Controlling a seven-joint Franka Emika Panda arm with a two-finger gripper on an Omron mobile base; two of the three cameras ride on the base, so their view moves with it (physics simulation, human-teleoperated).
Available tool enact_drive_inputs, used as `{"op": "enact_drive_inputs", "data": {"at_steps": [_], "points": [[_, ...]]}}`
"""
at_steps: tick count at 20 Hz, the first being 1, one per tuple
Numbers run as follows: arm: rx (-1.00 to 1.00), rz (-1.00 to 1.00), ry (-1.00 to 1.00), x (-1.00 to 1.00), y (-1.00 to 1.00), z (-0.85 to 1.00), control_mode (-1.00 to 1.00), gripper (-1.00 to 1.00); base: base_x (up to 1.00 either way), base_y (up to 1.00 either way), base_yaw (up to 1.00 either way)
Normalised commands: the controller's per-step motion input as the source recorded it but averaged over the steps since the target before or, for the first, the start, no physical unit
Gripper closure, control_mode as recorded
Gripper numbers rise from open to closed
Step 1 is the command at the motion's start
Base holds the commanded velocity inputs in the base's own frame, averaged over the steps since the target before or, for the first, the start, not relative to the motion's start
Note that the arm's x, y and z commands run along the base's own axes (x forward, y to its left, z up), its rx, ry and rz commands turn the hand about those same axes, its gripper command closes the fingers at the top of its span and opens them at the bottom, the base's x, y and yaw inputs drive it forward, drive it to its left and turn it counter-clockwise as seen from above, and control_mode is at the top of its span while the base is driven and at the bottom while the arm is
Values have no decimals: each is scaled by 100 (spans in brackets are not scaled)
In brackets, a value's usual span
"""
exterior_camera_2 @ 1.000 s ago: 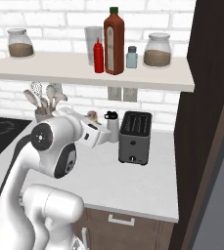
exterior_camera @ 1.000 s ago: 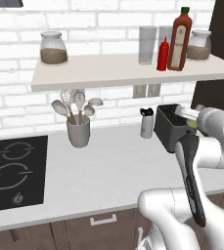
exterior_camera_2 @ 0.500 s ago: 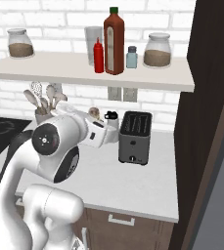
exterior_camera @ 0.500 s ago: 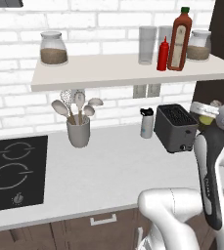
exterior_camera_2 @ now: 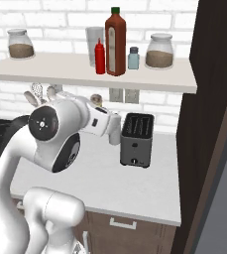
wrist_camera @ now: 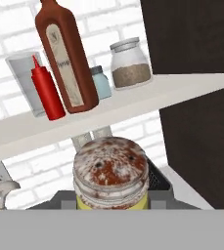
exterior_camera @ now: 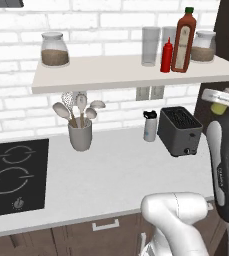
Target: Put the shaker and condiment bottle from the counter next to their counterparts in the cabinet.
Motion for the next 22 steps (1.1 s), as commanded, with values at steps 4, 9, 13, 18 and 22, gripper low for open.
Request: {"op": "enact_drive_inputs", "data": {"at_steps": [4, 9, 13, 18, 22], "points": [[0, 3, 0, 0, -31, 45, -100, 100, 0, 0, 0], [0, 11, 0, 0, -30, 40, -100, 100, 0, 0, 0], [0, 14, 0, 0, -18, 32, -100, 100, 0, 0, 0], [-1, 16, 0, 6, -1, 17, -100, 100, 0, 0, 0], [-7, 20, 0, 30, 0, 1, -100, 100, 0, 0, 0]]}}
